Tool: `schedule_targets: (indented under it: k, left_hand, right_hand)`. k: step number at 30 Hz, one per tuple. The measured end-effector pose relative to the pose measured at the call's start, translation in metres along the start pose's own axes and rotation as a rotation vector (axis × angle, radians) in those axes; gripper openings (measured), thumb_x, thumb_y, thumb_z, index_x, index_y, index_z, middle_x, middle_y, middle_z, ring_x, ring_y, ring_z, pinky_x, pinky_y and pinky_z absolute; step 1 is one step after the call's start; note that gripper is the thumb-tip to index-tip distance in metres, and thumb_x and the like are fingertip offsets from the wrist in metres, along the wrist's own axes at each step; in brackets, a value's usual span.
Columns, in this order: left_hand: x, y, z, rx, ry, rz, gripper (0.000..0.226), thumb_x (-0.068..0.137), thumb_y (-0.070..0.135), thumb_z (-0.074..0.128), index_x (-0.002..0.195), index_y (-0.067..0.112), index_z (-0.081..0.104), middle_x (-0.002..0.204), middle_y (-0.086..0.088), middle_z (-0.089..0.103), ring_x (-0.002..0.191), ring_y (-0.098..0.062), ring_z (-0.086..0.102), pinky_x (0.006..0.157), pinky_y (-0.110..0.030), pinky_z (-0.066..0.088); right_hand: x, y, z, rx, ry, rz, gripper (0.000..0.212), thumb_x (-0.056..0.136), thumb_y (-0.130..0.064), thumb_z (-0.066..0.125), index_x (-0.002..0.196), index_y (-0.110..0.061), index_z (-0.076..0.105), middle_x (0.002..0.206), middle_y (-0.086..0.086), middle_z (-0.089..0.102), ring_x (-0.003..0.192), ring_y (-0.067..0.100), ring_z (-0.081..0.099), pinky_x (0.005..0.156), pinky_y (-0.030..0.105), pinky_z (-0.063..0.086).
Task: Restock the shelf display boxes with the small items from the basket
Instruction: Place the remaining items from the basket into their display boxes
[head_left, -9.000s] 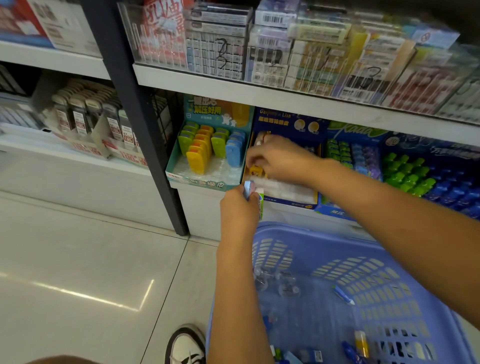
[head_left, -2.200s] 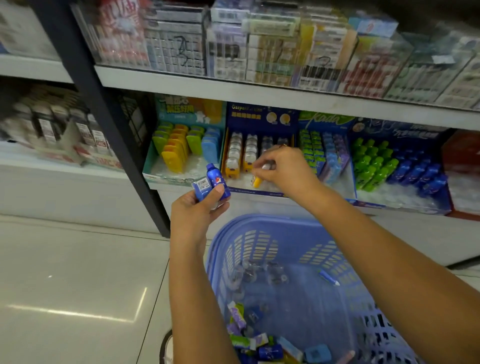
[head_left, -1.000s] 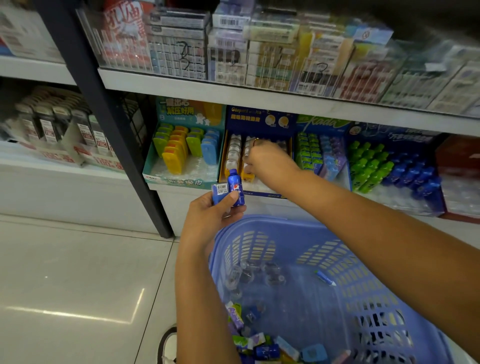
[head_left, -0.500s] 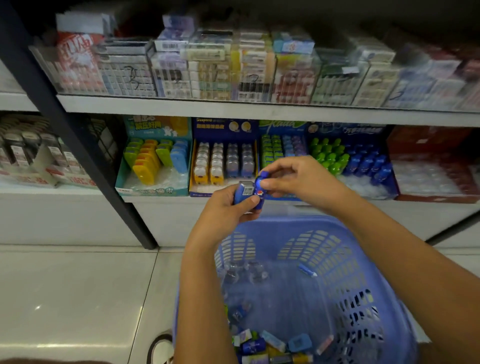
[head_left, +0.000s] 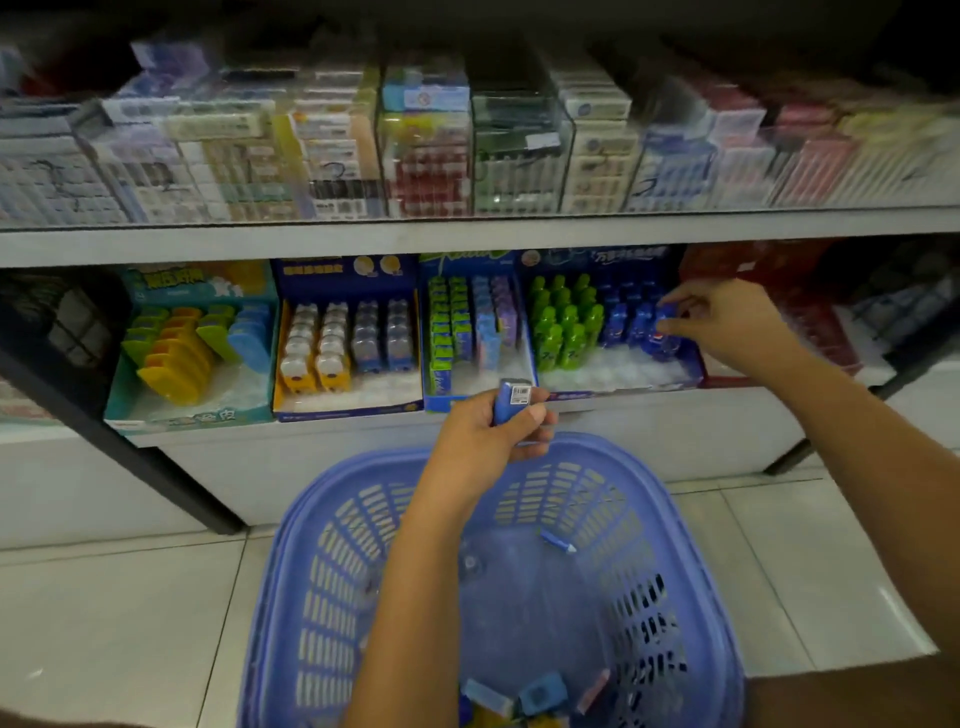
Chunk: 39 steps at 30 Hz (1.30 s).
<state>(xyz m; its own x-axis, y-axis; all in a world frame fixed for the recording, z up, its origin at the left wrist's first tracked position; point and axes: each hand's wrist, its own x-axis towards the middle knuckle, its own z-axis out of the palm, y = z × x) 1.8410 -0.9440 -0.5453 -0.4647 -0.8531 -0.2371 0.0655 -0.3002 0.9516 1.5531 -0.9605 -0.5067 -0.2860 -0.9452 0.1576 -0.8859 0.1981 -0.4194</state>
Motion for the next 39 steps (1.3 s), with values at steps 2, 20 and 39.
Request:
schedule_targets:
  k: [2,20,39]
  left_hand:
    - [0.004,-0.004,0.004,-0.001,-0.007,-0.016,0.018,0.093,0.003,0.055,0.109,0.003,0.063,0.089,-0.004,0.069,0.074,-0.009,0.067,0.069,-0.019,0.057]
    - [0.017,-0.007,0.013,-0.519,0.086,-0.183,0.032,0.1,0.033,0.044,0.096,0.007,0.062,0.079,-0.006,0.071,0.064,-0.017,0.063,0.056,-0.026,0.056]
    - [-0.007,0.004,-0.05,-0.362,0.219,-0.126,0.039,0.102,0.031,0.037,0.076,0.009,0.057,0.054,0.0,0.052,0.046,-0.012,0.045,0.044,-0.022,0.037]
  right_hand:
    - [0.007,0.013,0.007,-0.017,-0.008,-0.015,0.029,0.079,-0.02,0.075,0.104,-0.007,0.068,0.084,0.006,0.061,0.076,0.016,0.051,0.059,0.016,0.028]
    - [0.031,0.004,0.01,-0.299,-0.284,0.015,0.04,0.075,-0.03,0.077,0.11,-0.015,0.066,0.116,0.009,0.065,0.109,0.029,0.056,0.099,0.043,0.039]
    - [-0.075,-0.166,0.07,-0.027,-0.144,-0.878,0.028,0.091,-0.011,0.061,0.118,-0.008,0.062,0.111,0.009,0.06,0.09,0.025,0.061,0.074,0.036,0.053]
